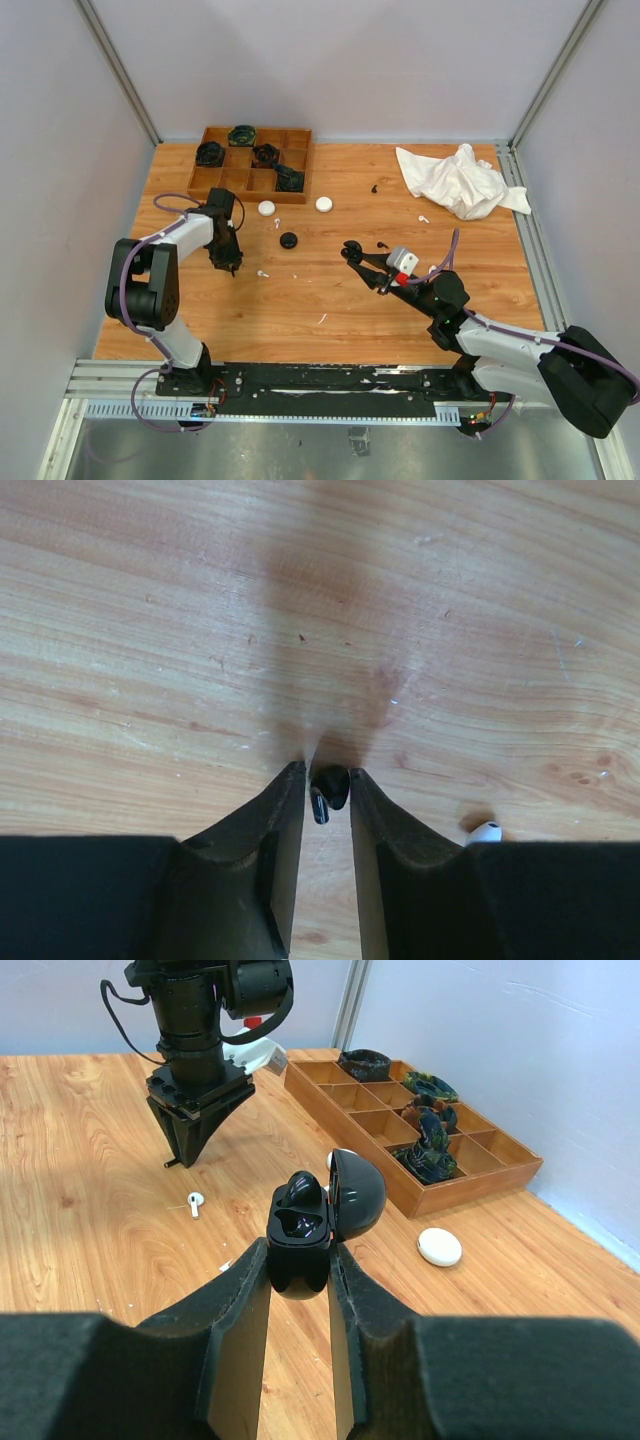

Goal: Insert the wireless bluetooth earbuds into the charging case
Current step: Pick up the earbud from the center of the board, then place the earbud in the charging case.

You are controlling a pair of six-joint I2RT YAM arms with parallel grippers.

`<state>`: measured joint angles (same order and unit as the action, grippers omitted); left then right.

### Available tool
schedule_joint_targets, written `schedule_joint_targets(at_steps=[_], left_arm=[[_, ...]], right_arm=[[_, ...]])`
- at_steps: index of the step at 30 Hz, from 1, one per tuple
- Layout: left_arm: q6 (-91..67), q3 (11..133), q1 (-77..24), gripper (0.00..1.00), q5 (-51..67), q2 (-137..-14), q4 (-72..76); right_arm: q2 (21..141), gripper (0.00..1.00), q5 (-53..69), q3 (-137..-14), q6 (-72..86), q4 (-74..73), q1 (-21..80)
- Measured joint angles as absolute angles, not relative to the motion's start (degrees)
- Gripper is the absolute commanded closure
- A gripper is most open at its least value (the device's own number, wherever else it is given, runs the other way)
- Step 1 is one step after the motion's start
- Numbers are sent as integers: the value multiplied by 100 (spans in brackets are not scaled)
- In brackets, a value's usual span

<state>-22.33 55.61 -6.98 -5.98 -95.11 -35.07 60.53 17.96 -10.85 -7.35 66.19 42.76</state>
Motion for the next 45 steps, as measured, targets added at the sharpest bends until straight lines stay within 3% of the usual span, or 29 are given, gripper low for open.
schedule_joint_targets(at_steps=[8, 21, 34, 45], left_arm=[[-2167, 5586, -746, 80, -635, -9537, -3544], [-2408, 5470, -1402, 81, -679, -9056, -3583], [-3339, 5472, -3181, 81, -1356, -7448, -3166], [-3452, 5481, -4742, 81, -2364, -6504, -1804]], right_arm=[[6012, 98, 1793, -1085, -735, 6615, 4276], [5942, 99, 1883, -1085, -781, 6403, 4276], [5970, 98, 1879, -1181, -843, 6394, 4276], [6388, 99, 1809, -1339, -788, 6508, 4276]])
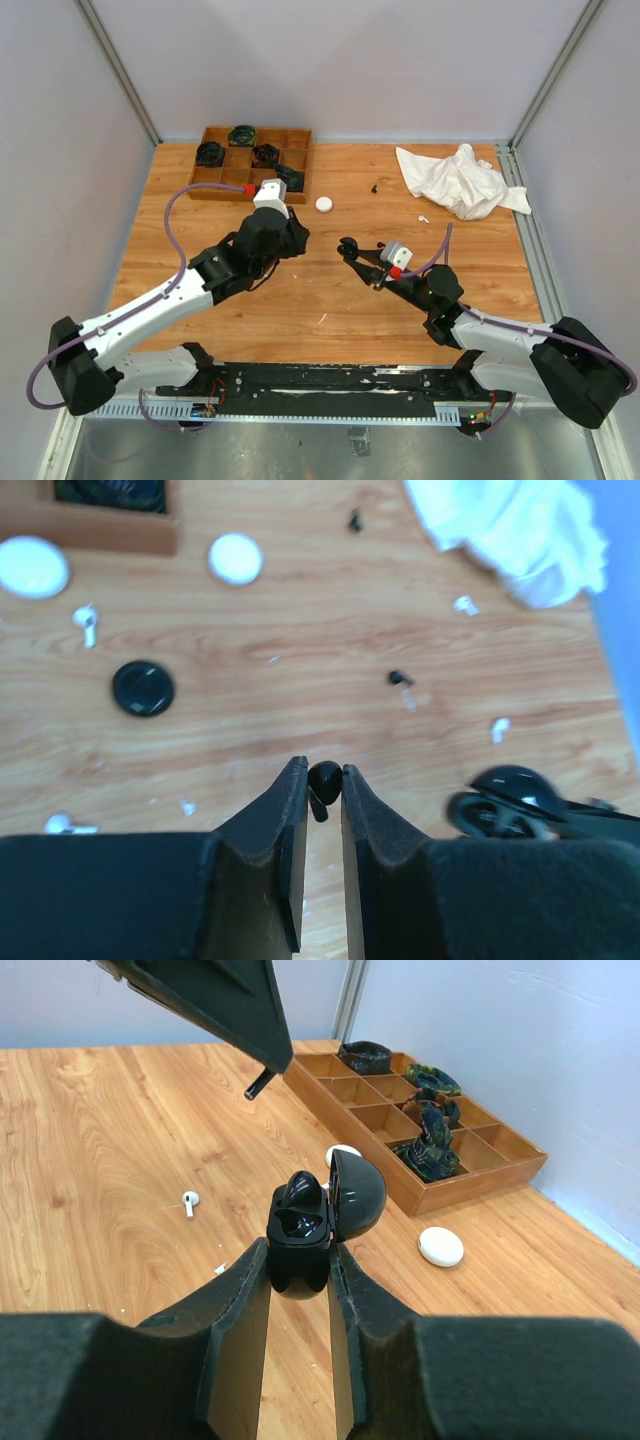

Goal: Insert the wireless bluetooth earbuds into the charging case
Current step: Place the earbud in the charging case.

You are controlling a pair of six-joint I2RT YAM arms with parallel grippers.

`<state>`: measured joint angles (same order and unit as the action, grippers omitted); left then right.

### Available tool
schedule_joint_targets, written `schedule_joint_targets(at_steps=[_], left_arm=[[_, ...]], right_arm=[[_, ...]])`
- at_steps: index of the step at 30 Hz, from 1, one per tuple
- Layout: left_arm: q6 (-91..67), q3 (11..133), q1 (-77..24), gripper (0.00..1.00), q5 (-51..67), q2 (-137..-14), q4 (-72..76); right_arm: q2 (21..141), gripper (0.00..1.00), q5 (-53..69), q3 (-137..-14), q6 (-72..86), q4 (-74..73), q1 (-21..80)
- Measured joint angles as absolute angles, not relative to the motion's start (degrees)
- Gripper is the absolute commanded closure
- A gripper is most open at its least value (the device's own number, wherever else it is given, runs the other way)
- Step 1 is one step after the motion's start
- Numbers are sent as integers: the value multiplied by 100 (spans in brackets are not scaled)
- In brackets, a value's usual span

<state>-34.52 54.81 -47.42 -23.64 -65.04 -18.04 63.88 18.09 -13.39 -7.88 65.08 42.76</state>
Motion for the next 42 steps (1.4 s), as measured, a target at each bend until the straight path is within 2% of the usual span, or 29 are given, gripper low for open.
schedule_joint_targets(at_steps=[9, 21, 42], left_arm=[[-2934, 4829, -5610, 79, -2777, -5977, -5], [-1791, 4493, -6412, 79, -3105, -6101, 1741], [-897, 4171, -6654, 80, -3251, -6650, 2880]], right_arm=[[6497, 99, 1643, -1363, -510, 6796, 4274], [6591, 99, 1559, -1363, -84, 7124, 4276], [6613, 99, 1544, -1363, 349, 7470, 4276]])
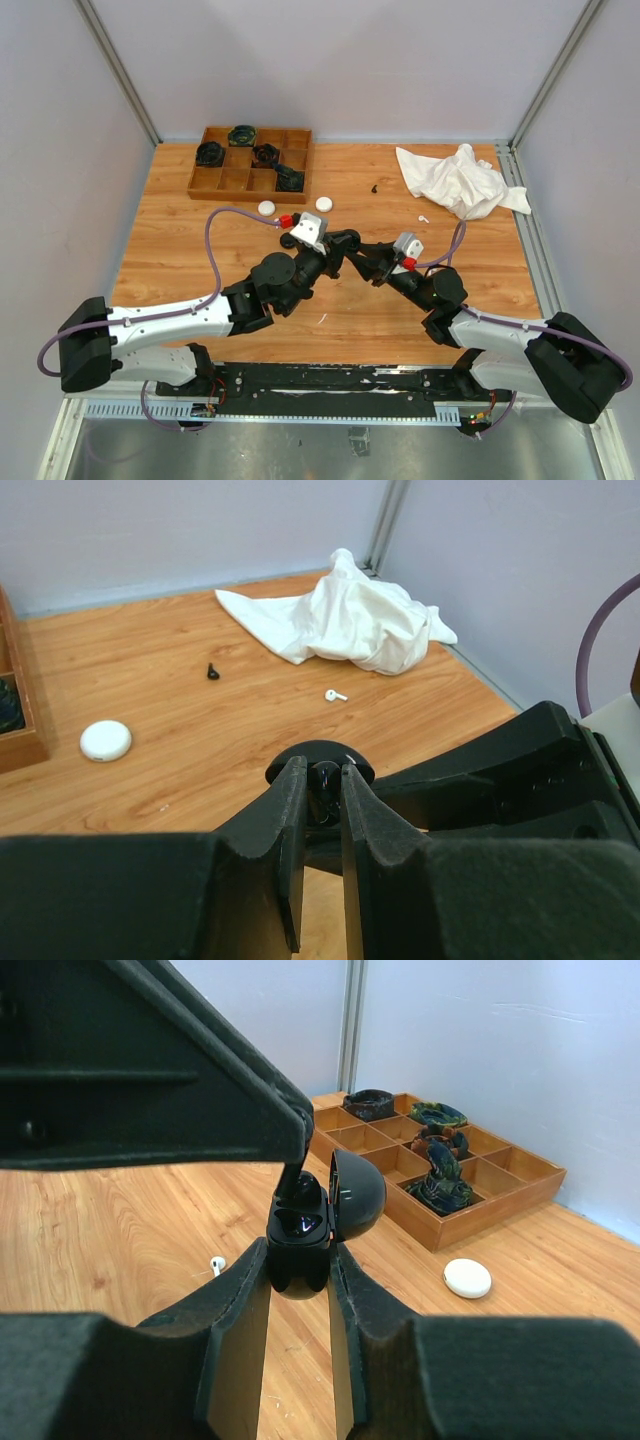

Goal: Insert the wireless bluetooth earbuds into the charging case
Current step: Place the earbud in the charging case.

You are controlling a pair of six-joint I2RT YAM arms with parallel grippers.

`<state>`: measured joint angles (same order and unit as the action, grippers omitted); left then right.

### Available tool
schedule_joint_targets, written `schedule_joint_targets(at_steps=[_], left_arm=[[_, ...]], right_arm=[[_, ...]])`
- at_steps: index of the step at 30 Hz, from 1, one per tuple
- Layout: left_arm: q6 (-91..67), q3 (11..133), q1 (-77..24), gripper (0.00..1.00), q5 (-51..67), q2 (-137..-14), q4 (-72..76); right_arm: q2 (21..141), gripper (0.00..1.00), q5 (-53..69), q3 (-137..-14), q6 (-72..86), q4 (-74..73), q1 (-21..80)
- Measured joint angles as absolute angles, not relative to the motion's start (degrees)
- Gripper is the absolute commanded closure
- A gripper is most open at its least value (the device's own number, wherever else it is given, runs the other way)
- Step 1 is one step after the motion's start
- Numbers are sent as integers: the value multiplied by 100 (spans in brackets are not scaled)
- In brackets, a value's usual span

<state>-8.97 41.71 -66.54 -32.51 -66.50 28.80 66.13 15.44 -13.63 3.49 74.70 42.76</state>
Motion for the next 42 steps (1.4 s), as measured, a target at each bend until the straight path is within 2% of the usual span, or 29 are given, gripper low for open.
schedule_joint_targets(at_steps=[42], left_arm=[[-416, 4040, -6890, 82, -3479, -6729, 3114]], right_arm=[[6589, 99, 1542, -1361, 386, 7476, 4276]])
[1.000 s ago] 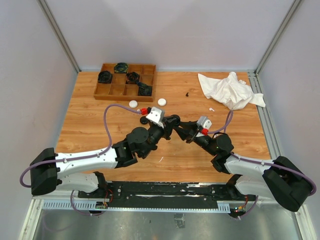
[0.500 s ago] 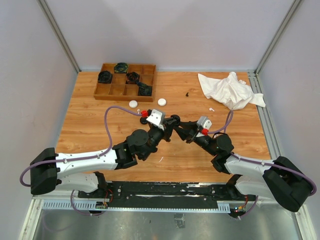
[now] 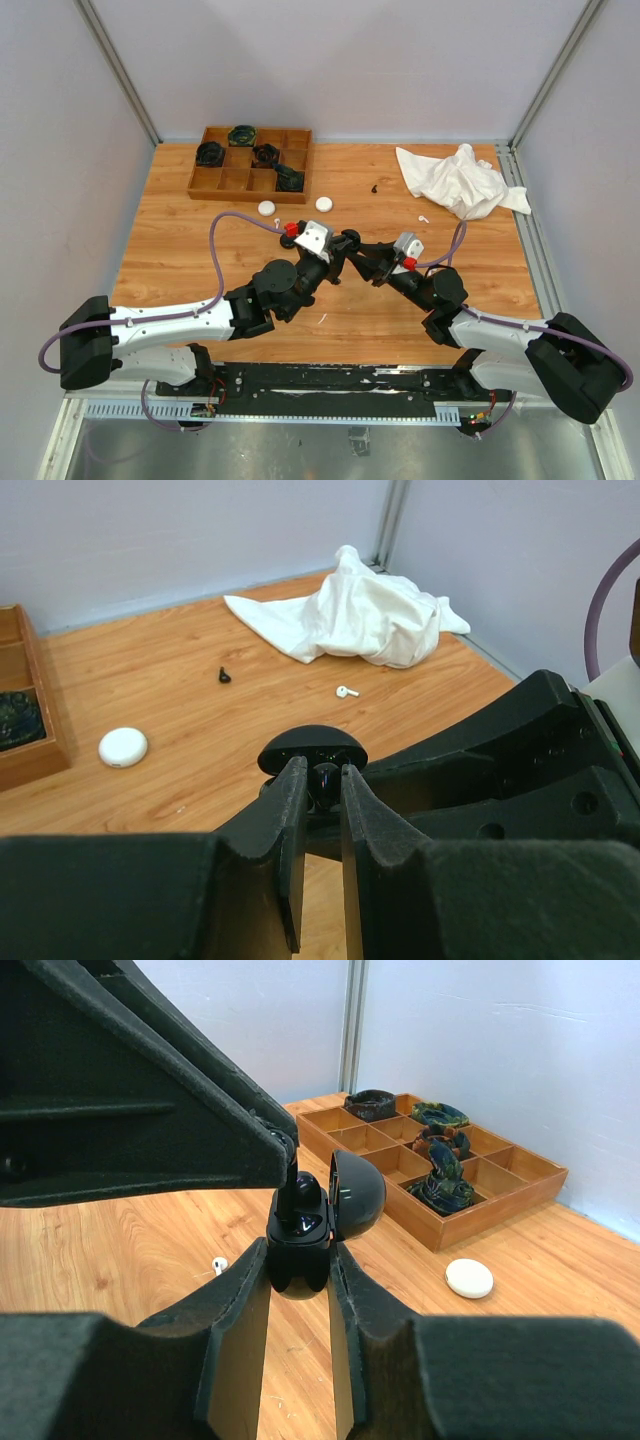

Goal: Insert the wireless bluetooth earbuds into the charging case
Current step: Place the earbud in the charging case.

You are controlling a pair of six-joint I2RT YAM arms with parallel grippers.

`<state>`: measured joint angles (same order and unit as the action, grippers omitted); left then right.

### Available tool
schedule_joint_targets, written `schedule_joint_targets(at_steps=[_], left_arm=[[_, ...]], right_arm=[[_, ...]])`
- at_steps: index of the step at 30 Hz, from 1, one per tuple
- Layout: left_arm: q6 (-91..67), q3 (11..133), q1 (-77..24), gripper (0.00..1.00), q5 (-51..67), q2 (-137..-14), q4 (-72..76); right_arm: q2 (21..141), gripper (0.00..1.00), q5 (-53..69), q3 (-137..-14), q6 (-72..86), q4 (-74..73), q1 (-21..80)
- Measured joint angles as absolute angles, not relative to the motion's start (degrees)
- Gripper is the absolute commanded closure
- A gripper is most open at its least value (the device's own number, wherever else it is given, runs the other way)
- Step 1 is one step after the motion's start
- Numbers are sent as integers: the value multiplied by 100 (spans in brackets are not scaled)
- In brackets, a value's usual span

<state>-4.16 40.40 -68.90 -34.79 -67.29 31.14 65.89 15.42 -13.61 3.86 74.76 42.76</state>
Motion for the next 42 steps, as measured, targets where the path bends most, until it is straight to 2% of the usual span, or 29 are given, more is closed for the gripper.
schedule_joint_targets(at_steps=[18, 42], left_arm=[[-650, 4591, -6901, 79, -3592, -6993, 2220], [-834, 4982, -6921, 83, -3741, -6967, 1361]], right_arm=[[6591, 99, 1533, -1310, 386, 7467, 4276], [6591, 99, 1533, -1256, 386, 7524, 4276]])
